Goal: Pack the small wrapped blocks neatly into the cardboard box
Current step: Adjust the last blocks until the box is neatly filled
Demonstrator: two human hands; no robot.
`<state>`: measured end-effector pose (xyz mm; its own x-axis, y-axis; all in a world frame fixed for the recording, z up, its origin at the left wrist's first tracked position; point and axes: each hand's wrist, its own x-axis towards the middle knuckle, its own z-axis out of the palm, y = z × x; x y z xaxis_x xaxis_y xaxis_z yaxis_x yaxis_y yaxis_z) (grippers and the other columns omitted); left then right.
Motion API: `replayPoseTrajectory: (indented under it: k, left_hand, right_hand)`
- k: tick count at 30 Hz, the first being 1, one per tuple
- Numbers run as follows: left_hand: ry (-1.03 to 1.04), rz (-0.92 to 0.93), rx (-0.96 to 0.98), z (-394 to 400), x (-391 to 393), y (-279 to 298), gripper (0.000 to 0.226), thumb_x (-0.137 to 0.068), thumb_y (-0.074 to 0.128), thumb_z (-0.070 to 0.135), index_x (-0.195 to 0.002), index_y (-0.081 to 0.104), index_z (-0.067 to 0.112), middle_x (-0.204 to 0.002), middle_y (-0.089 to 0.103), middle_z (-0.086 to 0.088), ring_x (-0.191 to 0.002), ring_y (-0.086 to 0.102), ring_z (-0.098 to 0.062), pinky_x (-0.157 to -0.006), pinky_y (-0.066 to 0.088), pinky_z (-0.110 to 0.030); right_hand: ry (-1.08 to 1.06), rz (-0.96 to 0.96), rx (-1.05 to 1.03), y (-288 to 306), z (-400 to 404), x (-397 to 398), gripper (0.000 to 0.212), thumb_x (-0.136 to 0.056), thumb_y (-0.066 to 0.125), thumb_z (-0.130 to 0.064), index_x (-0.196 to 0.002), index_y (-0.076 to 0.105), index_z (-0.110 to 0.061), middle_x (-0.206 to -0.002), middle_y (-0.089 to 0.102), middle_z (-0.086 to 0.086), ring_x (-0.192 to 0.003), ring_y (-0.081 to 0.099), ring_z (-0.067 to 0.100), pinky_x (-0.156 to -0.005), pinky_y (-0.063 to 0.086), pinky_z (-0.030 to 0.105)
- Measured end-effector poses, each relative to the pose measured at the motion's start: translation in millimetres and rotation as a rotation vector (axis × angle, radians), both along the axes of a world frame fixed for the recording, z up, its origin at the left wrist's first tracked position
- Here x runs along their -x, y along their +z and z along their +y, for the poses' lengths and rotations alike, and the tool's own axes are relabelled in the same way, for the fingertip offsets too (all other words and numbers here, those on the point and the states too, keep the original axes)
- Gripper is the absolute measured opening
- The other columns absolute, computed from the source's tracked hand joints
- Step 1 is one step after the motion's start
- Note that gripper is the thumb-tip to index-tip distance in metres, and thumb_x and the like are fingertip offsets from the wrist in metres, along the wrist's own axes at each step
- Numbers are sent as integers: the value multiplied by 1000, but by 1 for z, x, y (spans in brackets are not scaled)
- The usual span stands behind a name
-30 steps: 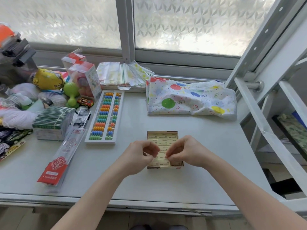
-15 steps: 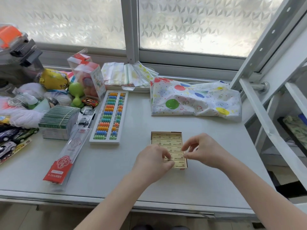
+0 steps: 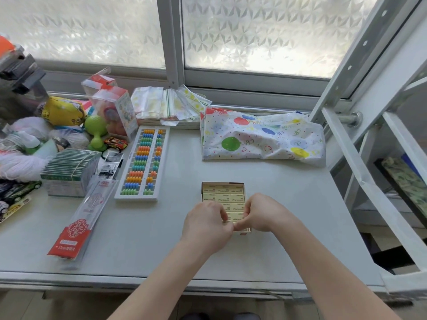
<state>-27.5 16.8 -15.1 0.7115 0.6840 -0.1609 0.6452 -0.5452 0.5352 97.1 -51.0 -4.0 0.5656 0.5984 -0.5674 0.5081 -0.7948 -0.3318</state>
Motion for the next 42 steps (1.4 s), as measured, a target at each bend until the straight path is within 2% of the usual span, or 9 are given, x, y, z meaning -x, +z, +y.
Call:
replayPoseTrajectory:
  k: [5,9,14,28,32,37,40,42]
  left_hand:
    - [-2,7,-18,-1,-1,-1,21,-78,61,38,-90,66,22,-102,64,3,-99,57,-17,-83,47,-28]
    - [20,7,-35,-5,-1,-1,26,-76,62,44,-86,65,20,-98,64,3,-96,58,-17,-81,47,-29]
    - [52,-24,-4,-5,0,-2,26,-74,65,45,-84,65,21,-97,65,4,-95,58,-16,-81,48,-29]
    - [25,78,-5,-4,-4,-4,24,-79,63,45,-92,64,25,-107,63,5,-107,54,-17,-91,45,-31]
    - [32,94,115,2,-3,-2,13,-78,65,39,-87,66,29,-107,63,5,-107,54,-15,-93,45,-33]
    - [30,221,167,8,-13,5,7,-76,69,29,-76,63,27,-101,69,6,-100,62,-17,-87,51,-29]
    - [35,286,111,7,-21,4,20,-75,69,27,-94,67,24,-105,69,4,-104,61,-19,-88,49,-29]
    - [39,286,104,7,-24,4,26,-73,70,26,-99,67,24,-105,69,3,-104,62,-19,-87,50,-29]
  right_hand:
    - [-23,-33,110,3,11,-2,46,-56,85,-42,-62,46,-19,-65,53,-3,-69,51,22,-59,38,25]
    - [-27,-46,189,7,23,-1,43,-57,85,-39,-73,52,-16,-70,53,-3,-76,58,23,-67,45,27]
    - [-31,-18,172,4,27,-3,41,-56,84,-29,-86,59,-16,-72,56,-1,-82,63,26,-76,52,29]
    - [-59,-27,162,4,21,-4,39,-57,86,-31,-78,57,-15,-69,56,-2,-82,63,25,-76,52,30]
    - [-61,-27,175,5,22,-3,46,-54,88,-35,-79,56,-15,-76,59,0,-82,63,25,-72,50,28]
    - [-71,-22,169,5,21,-4,48,-51,90,-37,-75,54,-15,-83,62,1,-88,66,25,-78,54,31]
    - [-64,-8,158,4,21,-5,48,-52,89,-35,-82,58,-14,-85,63,2,-88,66,25,-80,54,31]
    - [-61,4,151,4,20,-6,45,-52,89,-33,-80,59,-14,-84,64,2,-87,66,25,-79,54,30]
